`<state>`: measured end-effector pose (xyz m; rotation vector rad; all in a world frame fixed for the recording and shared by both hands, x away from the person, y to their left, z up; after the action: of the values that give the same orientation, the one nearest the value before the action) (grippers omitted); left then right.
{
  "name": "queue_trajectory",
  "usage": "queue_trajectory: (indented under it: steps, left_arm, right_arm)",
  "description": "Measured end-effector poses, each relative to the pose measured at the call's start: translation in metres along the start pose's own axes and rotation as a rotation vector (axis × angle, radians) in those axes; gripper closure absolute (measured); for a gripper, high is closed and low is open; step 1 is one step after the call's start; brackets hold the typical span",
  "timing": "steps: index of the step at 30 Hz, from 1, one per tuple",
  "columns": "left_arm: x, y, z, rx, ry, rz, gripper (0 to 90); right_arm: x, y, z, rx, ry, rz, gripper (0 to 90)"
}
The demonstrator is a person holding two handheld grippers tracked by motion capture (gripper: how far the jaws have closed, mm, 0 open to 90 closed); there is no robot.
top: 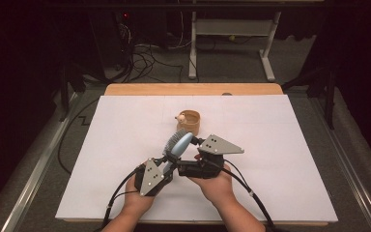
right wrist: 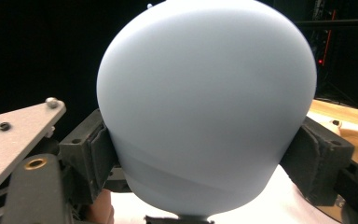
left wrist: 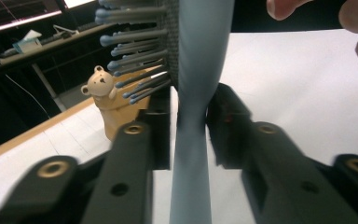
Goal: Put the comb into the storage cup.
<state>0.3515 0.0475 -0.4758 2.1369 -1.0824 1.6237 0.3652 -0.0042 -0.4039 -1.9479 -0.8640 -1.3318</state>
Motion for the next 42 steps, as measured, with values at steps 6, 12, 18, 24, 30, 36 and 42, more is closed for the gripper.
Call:
queue_trajectory:
  steps: [6,12,18,24,30,36,42]
  left_arm:
    - [-0.001,0.000,0.000,-0.027,-0.008,-0.030,54.8]
    - [-0.002,-0.004,-0.001,-0.059,-0.012,-0.095,41.0]
    - [-0.010,-0.006,-0.001,-0.097,-0.048,-0.118,30.8]
    - [-0.014,-0.014,-0.005,-0.098,-0.052,-0.138,27.8]
    - [-0.019,-0.022,-0.011,-0.112,-0.061,-0.151,25.5]
    - [-0.026,-0.030,-0.015,-0.116,-0.077,-0.173,20.2]
    - [-0.035,-0.039,-0.018,-0.111,-0.097,-0.191,15.3]
  right_arm:
    - [0.001,0.000,0.000,-0.006,0.006,-0.004,20.7]
    - [0.002,0.003,-0.002,-0.017,0.009,-0.003,20.7]
    - [0.004,0.007,-0.006,-0.029,0.012,-0.006,20.7]
    - [0.006,0.011,-0.010,-0.043,0.018,-0.007,20.7]
    - [0.006,0.016,-0.013,-0.058,0.018,-0.012,20.7]
    - [0.005,0.021,-0.016,-0.072,0.016,-0.016,20.7]
    - [0.003,0.025,-0.022,-0.088,0.013,-0.019,20.7]
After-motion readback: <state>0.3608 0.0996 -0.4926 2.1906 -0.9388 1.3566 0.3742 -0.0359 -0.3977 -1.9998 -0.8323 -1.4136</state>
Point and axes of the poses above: each handheld gripper's, and its own axes: z roughly forward along the jaws, x roughly out of its top, y roughly to its right, the point moved 10 cm from there along z, roughly forward along the jaws, and after that the axes turned 7 degrees about -y, right-handed, at the moved point
